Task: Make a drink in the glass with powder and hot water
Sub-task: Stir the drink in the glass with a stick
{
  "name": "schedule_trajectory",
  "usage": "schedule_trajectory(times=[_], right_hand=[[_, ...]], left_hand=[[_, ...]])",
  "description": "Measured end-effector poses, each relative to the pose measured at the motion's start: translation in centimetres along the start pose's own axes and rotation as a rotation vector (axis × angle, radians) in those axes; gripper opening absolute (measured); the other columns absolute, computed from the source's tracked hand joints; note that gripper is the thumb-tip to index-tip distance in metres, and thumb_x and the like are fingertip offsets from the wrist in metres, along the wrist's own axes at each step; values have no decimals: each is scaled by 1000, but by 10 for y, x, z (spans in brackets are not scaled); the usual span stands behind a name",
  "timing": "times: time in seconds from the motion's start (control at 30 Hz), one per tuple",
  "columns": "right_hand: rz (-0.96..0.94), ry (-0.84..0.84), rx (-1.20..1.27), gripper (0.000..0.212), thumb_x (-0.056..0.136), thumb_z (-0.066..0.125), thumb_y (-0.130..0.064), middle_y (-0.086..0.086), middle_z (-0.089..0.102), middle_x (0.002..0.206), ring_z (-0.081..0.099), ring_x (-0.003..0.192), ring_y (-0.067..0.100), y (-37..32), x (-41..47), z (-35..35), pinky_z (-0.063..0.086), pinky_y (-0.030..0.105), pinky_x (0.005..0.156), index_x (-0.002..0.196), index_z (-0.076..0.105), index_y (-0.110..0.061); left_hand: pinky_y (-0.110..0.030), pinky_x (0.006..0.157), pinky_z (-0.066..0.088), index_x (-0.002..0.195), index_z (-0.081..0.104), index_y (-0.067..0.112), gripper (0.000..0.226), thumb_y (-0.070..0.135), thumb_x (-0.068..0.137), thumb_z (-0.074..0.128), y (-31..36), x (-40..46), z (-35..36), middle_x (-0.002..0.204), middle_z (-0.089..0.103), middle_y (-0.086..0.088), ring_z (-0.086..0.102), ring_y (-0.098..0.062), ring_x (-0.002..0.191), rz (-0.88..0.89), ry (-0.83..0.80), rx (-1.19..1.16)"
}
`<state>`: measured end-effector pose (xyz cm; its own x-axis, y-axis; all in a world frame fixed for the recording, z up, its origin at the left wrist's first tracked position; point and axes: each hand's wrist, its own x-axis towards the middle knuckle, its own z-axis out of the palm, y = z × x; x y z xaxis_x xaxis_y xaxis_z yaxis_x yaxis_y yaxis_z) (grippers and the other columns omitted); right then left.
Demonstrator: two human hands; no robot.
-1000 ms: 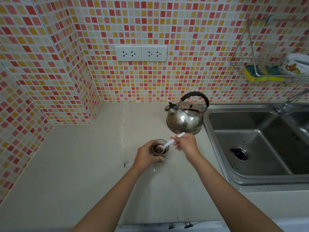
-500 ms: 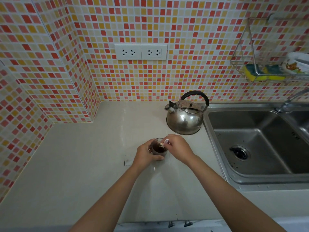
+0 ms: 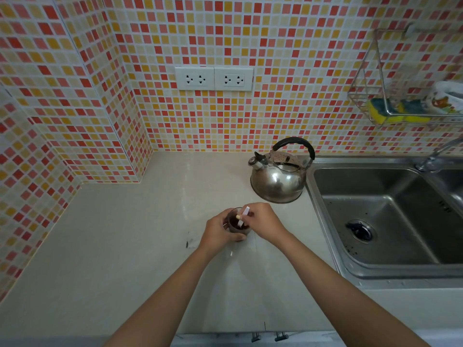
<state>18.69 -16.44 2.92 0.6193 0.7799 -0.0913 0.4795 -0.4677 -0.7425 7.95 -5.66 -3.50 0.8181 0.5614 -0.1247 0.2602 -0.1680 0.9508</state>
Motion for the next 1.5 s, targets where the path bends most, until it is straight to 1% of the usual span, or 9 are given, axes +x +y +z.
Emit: schedule_trajectory(times=[0.47, 0.6, 0.67, 0.83, 1.0, 1.07, 1.23, 1.4, 1.5], right_hand=[[23, 42, -37, 18, 88, 55, -10, 12, 70, 84, 63, 78, 26, -5, 3, -2, 50, 36, 69, 85, 72, -6], [103, 67, -43, 17, 84, 56, -6, -5, 57, 56, 57, 64, 19, -1, 3, -2, 41, 21, 53, 77, 72, -3], [71, 44, 1, 16, 85, 60, -10, -8, 55, 54, 52, 57, 12, -6, 1, 2, 36, 11, 49, 76, 72, -3], [67, 88, -120, 21, 92, 49, -12, 13, 69, 83, 62, 78, 28, -4, 3, 2, 50, 35, 69, 86, 68, -3], [51, 66, -3, 25, 92, 51, -15, 4, 62, 65, 58, 62, 18, -6, -2, 10, 40, 24, 56, 78, 68, -3], [15, 46, 8, 22, 92, 54, -16, 4, 65, 70, 56, 61, 12, -8, -1, 9, 40, 22, 57, 81, 70, -6], [107, 98, -88, 22, 90, 47, -8, 18, 69, 82, 63, 77, 33, -1, 5, 1, 51, 37, 68, 83, 67, 0], [82, 64, 20, 23, 91, 54, -14, -3, 58, 57, 54, 57, 14, -7, 3, 11, 37, 9, 50, 80, 70, -2], [50, 72, -21, 21, 92, 52, -14, 9, 67, 74, 59, 69, 19, -5, 6, 7, 45, 27, 63, 87, 71, -6]], left_hand=[[-22, 90, 53, 120, 65, 23, 74, 9, 51, 90, 1, -1, 0, 109, 73, 5, 67, -11, 104, 7, -4, 12], [-28, 96, 53, 123, 64, 22, 78, 9, 52, 91, 1, 0, 1, 114, 71, 3, 66, -14, 108, 0, -4, 8], [-29, 94, 54, 122, 64, 26, 77, 10, 51, 90, 0, 0, 0, 111, 72, 6, 67, -13, 105, 2, -7, 5], [-26, 95, 53, 120, 65, 26, 76, 12, 51, 91, 0, 0, 0, 110, 72, 8, 66, -12, 106, -1, -5, 16], [-26, 93, 54, 122, 65, 25, 76, 9, 52, 90, 1, 0, 0, 110, 72, 7, 67, -12, 105, 6, -3, 12], [-27, 92, 55, 121, 65, 26, 75, 9, 52, 90, 1, 0, 0, 109, 73, 7, 68, -12, 104, 8, -3, 11], [-32, 97, 53, 121, 65, 22, 76, 9, 51, 91, 1, 1, 0, 112, 72, 3, 66, -15, 108, 6, 0, 20], [-33, 95, 54, 120, 65, 26, 74, 11, 51, 90, 0, 1, 0, 109, 73, 6, 67, -14, 104, 7, -8, 23], [-30, 94, 54, 119, 66, 26, 75, 12, 50, 90, 0, 1, 0, 110, 73, 6, 67, -14, 106, 3, -11, 21]])
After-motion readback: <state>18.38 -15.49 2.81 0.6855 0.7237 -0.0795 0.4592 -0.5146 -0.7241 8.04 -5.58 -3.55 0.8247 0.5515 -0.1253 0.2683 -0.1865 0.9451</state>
